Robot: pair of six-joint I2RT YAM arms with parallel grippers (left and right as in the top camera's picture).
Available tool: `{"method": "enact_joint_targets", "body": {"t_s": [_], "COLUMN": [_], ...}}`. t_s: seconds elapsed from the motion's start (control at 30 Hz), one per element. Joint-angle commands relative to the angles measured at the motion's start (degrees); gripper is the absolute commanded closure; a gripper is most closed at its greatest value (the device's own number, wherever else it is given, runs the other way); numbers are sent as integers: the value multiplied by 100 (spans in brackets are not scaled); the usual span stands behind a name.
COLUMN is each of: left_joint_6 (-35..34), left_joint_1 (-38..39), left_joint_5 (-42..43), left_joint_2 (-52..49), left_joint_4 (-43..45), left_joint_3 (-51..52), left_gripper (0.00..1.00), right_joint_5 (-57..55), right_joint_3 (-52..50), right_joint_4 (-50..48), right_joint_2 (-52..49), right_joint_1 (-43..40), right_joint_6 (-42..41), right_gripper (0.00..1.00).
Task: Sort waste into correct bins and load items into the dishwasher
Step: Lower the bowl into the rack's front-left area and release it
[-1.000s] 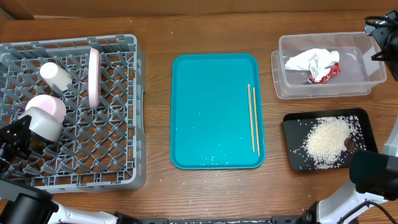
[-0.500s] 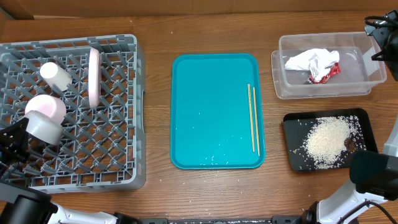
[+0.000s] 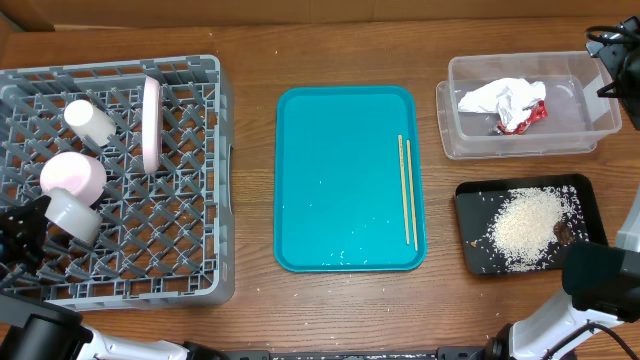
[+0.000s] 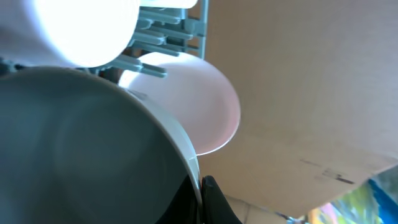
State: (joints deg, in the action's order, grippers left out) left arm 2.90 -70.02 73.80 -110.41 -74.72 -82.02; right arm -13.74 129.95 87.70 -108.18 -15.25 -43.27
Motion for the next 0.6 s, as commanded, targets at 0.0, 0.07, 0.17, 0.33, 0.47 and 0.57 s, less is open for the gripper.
{"method": "enact_joint_targets", "body": {"t_s": [0.0,0.07,0.17,0.33,0.47,0.57], "left_joint_6": [-229,-404,-826,-916,-1279,-1596], "left_joint_1": [-90,-127,-195,-278,-339,-380], "left_joint_5": [-361,-459,-1034,-1532,-1528,-1528], "left_joint_2": [59,59,59,59,59,59], "left_joint_4": [208,448,697,756,949,1045], "left_joint_3": [-105,-105,-107,-107,-116,-245], "left_gripper": [96,96,96,96,51,51], "right_joint_5": [-55,-55,-55,-55,-55,-55], "right_joint_3": [83,83,83,83,83,83], "right_joint_4": [-22,-22,-22,-22,-22,-22], "right_joint_2": [87,87,87,87,87,87], "right_joint_1": [7,7,7,7,7,7], "right_joint_6": [-20,-20,-20,-20,-20,-20], "right_gripper": [0,0,0,0,0,0]}}
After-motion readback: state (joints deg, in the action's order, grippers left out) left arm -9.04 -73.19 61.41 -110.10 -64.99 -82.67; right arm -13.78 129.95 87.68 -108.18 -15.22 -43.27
